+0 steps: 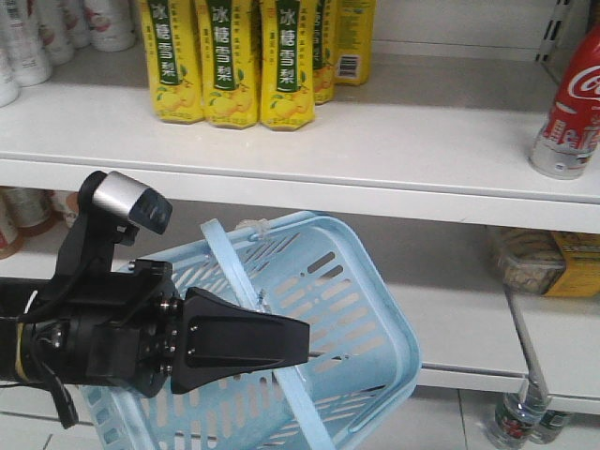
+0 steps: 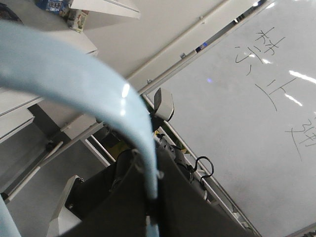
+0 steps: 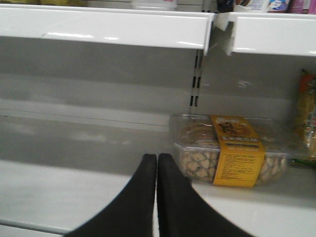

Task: Place coke in basket with both arms
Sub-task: 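Drive the base to the shelf holding the red Coca-Cola bottle, then hold the basket with the left gripper while the right arm moves up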

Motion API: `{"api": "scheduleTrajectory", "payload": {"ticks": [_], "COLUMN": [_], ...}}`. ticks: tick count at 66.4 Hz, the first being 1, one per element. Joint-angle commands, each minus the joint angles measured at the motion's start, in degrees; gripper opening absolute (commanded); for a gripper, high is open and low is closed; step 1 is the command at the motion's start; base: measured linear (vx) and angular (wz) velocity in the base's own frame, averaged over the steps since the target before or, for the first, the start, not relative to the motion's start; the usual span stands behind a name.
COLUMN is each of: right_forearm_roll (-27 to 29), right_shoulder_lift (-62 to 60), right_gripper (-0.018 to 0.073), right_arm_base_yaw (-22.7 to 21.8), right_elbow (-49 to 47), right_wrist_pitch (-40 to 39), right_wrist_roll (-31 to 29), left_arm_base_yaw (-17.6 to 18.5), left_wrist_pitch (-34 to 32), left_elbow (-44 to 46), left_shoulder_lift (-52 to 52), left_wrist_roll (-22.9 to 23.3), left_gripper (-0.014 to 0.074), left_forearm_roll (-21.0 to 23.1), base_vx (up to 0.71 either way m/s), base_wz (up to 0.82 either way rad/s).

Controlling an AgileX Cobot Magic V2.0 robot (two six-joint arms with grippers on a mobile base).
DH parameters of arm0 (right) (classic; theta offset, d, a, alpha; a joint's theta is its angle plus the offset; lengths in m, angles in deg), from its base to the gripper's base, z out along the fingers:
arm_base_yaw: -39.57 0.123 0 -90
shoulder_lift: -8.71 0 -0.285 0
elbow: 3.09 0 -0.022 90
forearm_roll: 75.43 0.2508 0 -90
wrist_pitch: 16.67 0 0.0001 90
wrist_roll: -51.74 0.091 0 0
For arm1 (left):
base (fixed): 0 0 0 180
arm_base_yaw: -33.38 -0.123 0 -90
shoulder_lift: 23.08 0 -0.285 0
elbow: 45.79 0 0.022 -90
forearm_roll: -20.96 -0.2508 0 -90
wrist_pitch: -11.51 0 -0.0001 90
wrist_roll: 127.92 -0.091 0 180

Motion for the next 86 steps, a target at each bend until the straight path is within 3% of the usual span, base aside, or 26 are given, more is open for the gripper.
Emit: {"api": "scheduleTrajectory", "payload": {"ticks": [1, 36, 86], "right_forearm_roll": [-0.11, -0.11, -0.11], "right_shoulder_lift": [-1.04, -1.04, -1.04], "right_gripper": [-0.0005, -0.0005, -0.0005], "right_arm_base_yaw": [0.0, 0.0, 0.0], "right_elbow": [0.5, 0.5, 0.5], "right_wrist_pitch": [-4.46, -4.46, -4.53], "right_wrist_roll": [0.01, 0.01, 0.01], "left_arm_base_yaw": [0.31, 0.31, 0.31], "left_wrist_pitch": [-11.61, -11.61, -11.61], "left_elbow": [1.52, 1.52, 1.52], "left_shoulder_lift": [1.46, 1.46, 1.46], "left_wrist_roll": [-0.11, -0.11, -0.11], "left_gripper": [-0.0007, -0.0007, -0.0007], "left_forearm_roll": [5.1, 5.1, 5.1], "base_vx": [0.09, 0.06, 0.0], "base_wz": [-0.36, -0.25, -0.01]}}
